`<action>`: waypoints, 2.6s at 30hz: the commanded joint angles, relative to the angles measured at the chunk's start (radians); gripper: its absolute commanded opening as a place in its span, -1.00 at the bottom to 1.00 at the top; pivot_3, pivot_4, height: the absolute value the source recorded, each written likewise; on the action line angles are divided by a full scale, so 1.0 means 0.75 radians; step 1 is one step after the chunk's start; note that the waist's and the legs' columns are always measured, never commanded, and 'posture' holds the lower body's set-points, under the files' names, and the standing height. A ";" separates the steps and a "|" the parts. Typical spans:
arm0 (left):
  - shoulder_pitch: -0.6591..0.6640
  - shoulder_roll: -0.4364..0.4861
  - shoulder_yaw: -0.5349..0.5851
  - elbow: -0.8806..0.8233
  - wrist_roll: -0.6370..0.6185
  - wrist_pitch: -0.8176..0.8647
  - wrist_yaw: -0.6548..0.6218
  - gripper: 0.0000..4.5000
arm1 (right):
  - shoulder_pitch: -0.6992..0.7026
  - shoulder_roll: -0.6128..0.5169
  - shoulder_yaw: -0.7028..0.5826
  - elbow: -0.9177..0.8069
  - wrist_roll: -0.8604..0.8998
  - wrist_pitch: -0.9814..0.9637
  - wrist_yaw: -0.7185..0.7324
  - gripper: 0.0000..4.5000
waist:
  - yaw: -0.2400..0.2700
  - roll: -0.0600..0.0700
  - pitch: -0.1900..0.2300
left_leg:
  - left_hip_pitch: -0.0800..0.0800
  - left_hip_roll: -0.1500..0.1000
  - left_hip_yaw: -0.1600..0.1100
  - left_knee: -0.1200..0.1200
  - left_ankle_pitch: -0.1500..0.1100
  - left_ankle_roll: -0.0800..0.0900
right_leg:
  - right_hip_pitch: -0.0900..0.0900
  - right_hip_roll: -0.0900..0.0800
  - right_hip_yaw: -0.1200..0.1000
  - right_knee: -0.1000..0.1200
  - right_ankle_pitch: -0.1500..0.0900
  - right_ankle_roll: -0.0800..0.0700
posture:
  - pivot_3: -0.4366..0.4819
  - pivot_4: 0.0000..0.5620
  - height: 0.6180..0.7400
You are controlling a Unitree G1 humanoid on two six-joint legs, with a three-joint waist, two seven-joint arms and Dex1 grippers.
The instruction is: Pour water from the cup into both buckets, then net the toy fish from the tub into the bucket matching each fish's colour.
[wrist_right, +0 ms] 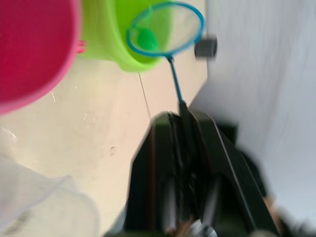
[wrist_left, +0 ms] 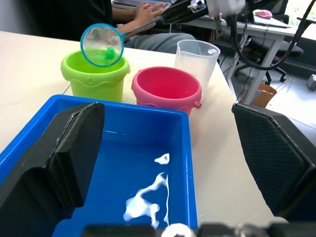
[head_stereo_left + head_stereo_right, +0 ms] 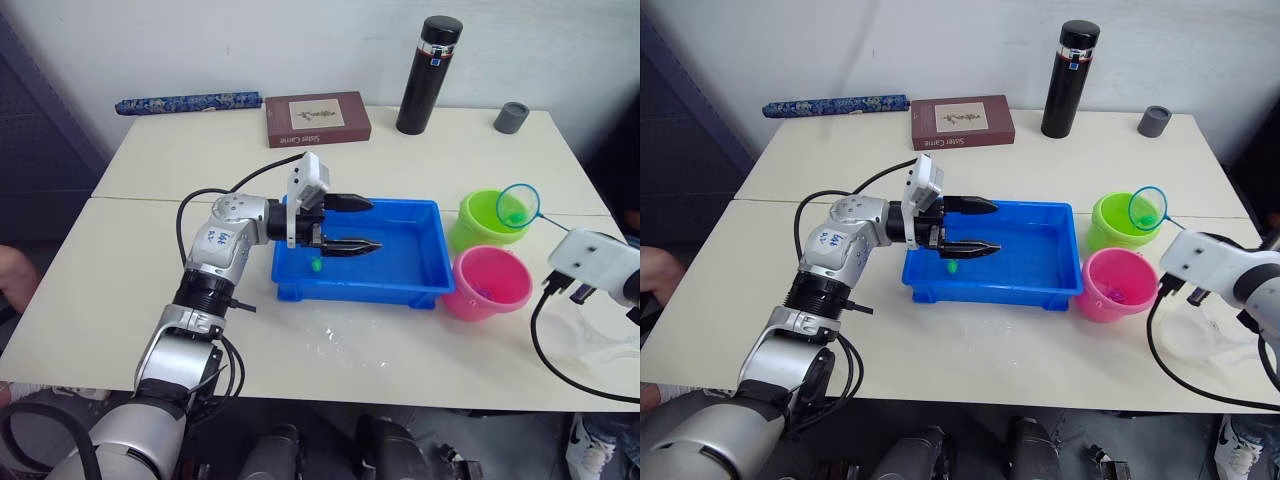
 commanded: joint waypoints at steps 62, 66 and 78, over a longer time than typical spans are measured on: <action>0.505 0.602 0.137 -0.520 -0.015 0.178 0.133 0.98 | -0.795 0.831 0.428 -0.156 0.923 0.757 0.654 -1.00 | -0.004 0.000 0.000 | -0.005 -0.002 -0.012 0.003 0.000 0.000 | 0.002 -0.001 -0.007 -0.003 0.000 -0.001 | -0.05 -0.47 1.00; 0.425 0.547 0.122 -0.462 -0.034 0.169 0.125 0.98 | -0.762 0.820 0.280 -0.232 1.018 0.885 0.602 -1.00 | 0.000 0.000 0.000 | -0.005 -0.002 -0.013 0.003 0.000 0.000 | 0.002 -0.001 -0.008 -0.003 0.000 -0.001 | -0.05 -0.47 1.00; 0.153 0.309 0.028 -0.183 -0.021 0.058 0.059 0.98 | -0.594 0.738 -0.108 -0.436 1.088 1.070 0.431 -1.00 | 0.000 0.000 0.000 | -0.006 -0.003 -0.011 0.003 0.000 0.000 | 0.001 0.000 -0.007 -0.001 0.000 -0.001 | -0.05 -0.47 1.00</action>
